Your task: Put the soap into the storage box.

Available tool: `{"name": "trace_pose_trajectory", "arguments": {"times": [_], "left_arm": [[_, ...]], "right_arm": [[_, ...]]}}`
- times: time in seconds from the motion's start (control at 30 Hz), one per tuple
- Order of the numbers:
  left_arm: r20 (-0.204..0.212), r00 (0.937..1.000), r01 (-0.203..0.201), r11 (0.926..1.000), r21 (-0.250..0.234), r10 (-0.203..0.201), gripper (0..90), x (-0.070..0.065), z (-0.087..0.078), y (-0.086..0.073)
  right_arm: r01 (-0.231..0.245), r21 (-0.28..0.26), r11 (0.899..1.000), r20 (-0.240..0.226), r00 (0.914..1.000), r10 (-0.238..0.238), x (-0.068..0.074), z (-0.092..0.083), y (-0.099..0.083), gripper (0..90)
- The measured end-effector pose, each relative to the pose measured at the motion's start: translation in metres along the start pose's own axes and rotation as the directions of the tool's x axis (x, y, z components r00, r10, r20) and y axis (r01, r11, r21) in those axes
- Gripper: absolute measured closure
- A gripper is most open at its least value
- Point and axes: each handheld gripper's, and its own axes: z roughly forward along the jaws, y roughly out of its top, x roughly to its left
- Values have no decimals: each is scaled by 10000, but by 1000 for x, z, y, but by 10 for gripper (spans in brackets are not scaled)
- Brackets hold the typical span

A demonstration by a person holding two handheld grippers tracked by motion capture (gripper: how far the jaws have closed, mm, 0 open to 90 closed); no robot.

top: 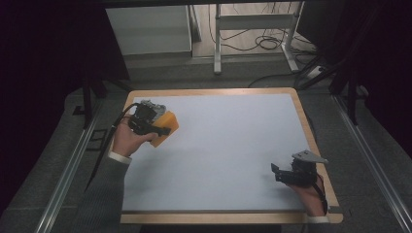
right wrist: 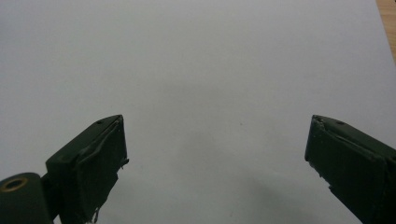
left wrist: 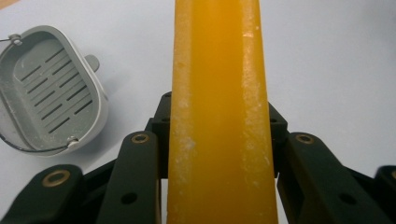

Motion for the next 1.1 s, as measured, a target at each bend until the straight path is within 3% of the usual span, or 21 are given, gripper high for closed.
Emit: {"name": "trace_pose_trajectory", "arguments": {"times": [0.43, 0.53, 1.1], "left_arm": [[-196, 9989, 419, 9991, 15, -418, 606, 17, 2, 4], [-426, 9977, 526, 9986, -75, -529, 606, 19, 2, 5], [-434, 9923, 1156, 9933, -22, -1156, 606, 42, 8, 16]], "right_arm": [[11, -8, 10000, 16, 10000, -11, 0, 0, 0, 56], [-25, -33, 10000, 34, 10000, 25, -1, -1, 0, 56], [-27, -61, 10000, 47, 10000, 28, -1, -1, 0, 56]]}}
